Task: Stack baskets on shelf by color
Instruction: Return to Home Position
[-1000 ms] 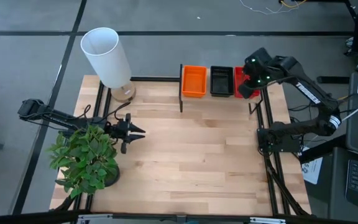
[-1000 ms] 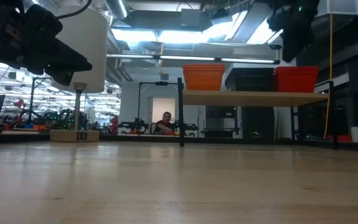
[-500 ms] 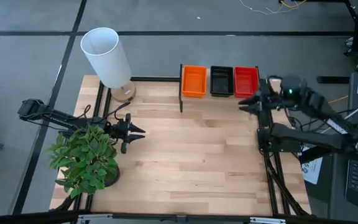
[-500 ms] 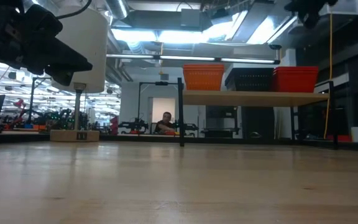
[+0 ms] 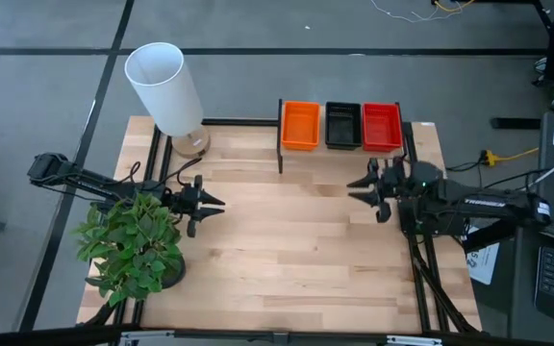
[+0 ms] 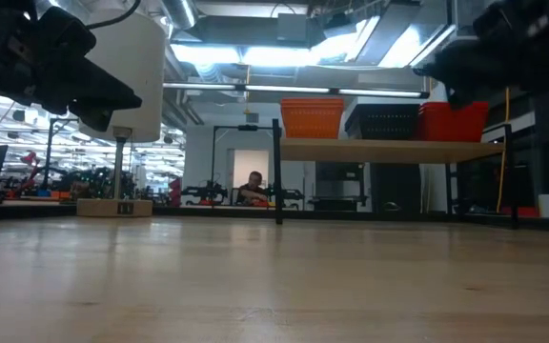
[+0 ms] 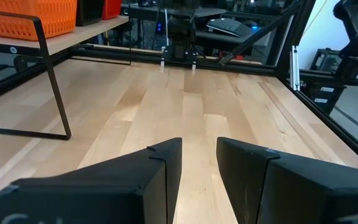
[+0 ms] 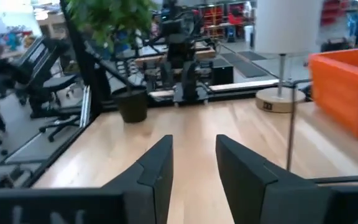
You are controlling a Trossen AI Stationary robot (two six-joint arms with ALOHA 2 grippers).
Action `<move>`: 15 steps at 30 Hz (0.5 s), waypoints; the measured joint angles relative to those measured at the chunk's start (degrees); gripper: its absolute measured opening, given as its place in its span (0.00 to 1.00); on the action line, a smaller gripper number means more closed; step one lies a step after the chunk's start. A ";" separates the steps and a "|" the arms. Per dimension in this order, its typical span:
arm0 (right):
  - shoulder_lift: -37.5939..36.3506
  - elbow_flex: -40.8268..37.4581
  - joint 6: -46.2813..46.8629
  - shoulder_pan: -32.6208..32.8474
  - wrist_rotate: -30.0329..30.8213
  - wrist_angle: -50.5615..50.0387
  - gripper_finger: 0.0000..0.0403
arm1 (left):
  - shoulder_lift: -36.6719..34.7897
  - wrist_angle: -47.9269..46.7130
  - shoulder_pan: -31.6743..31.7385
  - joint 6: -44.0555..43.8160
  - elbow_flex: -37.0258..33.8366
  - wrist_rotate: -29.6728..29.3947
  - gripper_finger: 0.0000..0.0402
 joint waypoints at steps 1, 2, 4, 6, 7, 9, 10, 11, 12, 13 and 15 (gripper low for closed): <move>-0.02 -1.51 -0.77 1.42 1.20 1.72 0.30 | 0.00 0.00 -0.01 0.00 0.00 0.02 0.23; -0.08 -2.65 -1.26 2.78 2.68 2.83 0.30 | 0.00 0.00 -0.02 0.00 0.00 0.02 0.23; -0.14 -4.27 -2.73 5.33 6.44 3.95 0.30 | 0.00 0.00 0.00 0.00 0.00 0.00 0.23; -0.40 -4.81 -5.20 7.45 9.38 4.46 0.30 | 0.00 0.00 -0.02 0.00 0.00 0.00 0.23; -0.48 -5.00 -7.07 8.34 10.45 4.66 0.30 | 0.00 0.00 0.00 0.00 0.00 0.01 0.23; -0.93 -5.49 -11.27 9.88 11.41 4.65 0.30 | 0.00 0.00 -0.02 0.00 0.00 0.01 0.23; -1.32 -5.80 -13.17 10.46 11.43 4.66 0.30 | 0.00 0.00 -0.02 0.00 0.00 0.01 0.23; -1.81 -6.28 -14.41 10.93 11.42 4.67 0.30 | 0.02 0.00 -0.02 0.00 0.00 0.00 0.23; -2.64 -6.96 -14.98 11.28 11.42 4.65 0.30 | 0.00 0.00 -0.02 0.00 0.00 0.02 0.23; -3.54 -7.71 -15.26 11.47 11.41 4.72 0.30 | 0.00 0.00 0.00 0.00 0.00 0.00 0.23; -5.54 -8.91 -15.11 11.61 11.44 3.80 0.30 | 0.01 0.00 -0.02 0.00 0.00 0.01 0.23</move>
